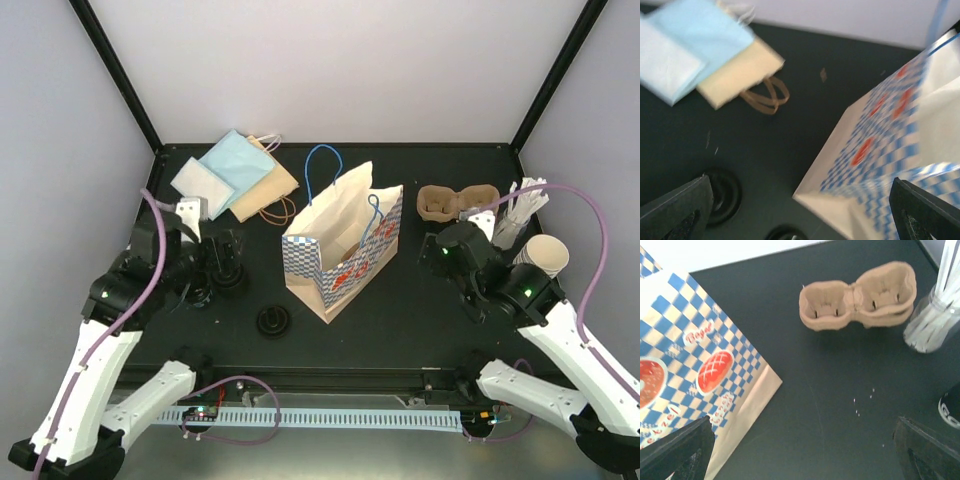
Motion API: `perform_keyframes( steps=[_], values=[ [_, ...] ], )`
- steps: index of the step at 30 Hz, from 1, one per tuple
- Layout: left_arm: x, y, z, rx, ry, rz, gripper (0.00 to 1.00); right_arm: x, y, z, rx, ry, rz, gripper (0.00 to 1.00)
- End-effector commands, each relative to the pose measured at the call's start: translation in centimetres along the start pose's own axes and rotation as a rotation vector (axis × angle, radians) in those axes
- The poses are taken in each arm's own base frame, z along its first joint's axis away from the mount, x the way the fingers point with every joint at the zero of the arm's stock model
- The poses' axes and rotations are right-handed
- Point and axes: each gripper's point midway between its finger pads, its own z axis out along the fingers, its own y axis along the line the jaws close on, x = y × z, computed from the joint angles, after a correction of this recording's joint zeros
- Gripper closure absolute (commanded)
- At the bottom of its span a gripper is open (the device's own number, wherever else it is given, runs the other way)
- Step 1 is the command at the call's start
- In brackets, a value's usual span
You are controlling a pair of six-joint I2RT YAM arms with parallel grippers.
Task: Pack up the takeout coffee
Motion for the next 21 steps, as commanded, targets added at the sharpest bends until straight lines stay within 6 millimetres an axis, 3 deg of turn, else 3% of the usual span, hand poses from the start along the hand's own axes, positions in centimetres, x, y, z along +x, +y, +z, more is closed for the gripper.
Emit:
perform_keyframes(
  steps=[1, 5, 11, 21],
  values=[
    [6.1, 4.3, 0.5, -0.174, 0.161, -0.092, 0.01, 2.3, -0.9, 0.0, 0.0, 0.068, 0.085, 0.0],
    [8.9, 5.9, 0.8, -0.226, 0.204, -0.128, 0.01, 3.8, -1.1, 0.0, -0.036, 0.091, 0.084, 0.0],
    [10.8, 7.8, 1.1, -0.328, 0.244, -0.201, 0.01, 5.2, -1.7, 0.2, -0.039, 0.124, 0.096, 0.0],
    [12.9, 7.2, 2.3, -0.256, 0.273, -0.226, 0.01, 8.4, -0.4, 1.6, -0.071, 0.247, 0.096, 0.0]
  ],
)
